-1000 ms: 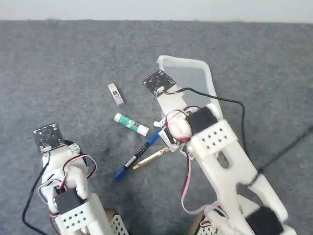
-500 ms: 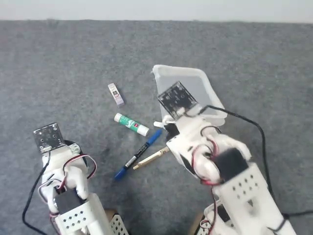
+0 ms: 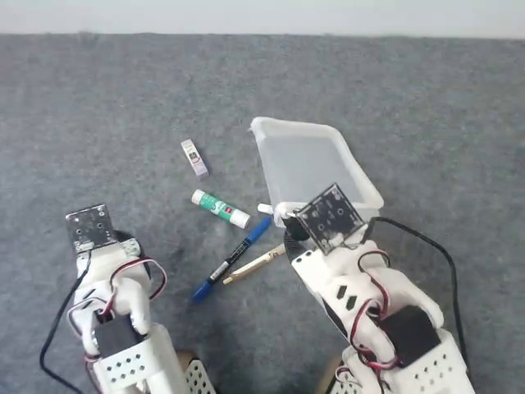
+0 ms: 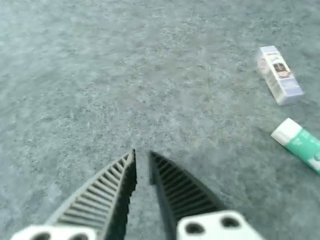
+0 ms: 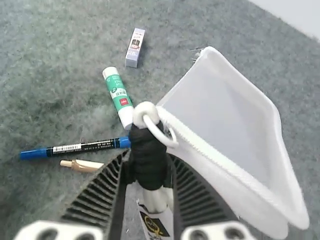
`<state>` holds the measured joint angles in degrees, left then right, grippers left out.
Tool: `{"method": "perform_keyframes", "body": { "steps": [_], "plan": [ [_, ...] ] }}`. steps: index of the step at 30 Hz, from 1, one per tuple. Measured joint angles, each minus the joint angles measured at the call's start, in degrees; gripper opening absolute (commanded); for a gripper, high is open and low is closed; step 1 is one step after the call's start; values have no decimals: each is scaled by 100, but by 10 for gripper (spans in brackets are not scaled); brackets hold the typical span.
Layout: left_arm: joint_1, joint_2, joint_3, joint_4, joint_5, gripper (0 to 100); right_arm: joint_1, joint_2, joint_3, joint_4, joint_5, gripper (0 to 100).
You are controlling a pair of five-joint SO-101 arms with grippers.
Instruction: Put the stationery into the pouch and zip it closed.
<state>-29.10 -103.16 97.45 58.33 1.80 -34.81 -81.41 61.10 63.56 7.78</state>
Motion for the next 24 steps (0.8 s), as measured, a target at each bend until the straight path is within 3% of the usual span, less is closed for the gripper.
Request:
{"method": "perform_keyframes", "body": {
  "steps": [7, 14, 24],
  "plan": [
    [158, 0, -88, 0, 281, 253, -9, -360, 220, -70, 0, 6],
    [1231, 0, -668, 9, 686, 257, 132, -378, 299, -97, -105, 6],
    [2154, 0, -2620, 211, 695, 228, 571, -378, 299, -158, -316, 7]
  ]
}}
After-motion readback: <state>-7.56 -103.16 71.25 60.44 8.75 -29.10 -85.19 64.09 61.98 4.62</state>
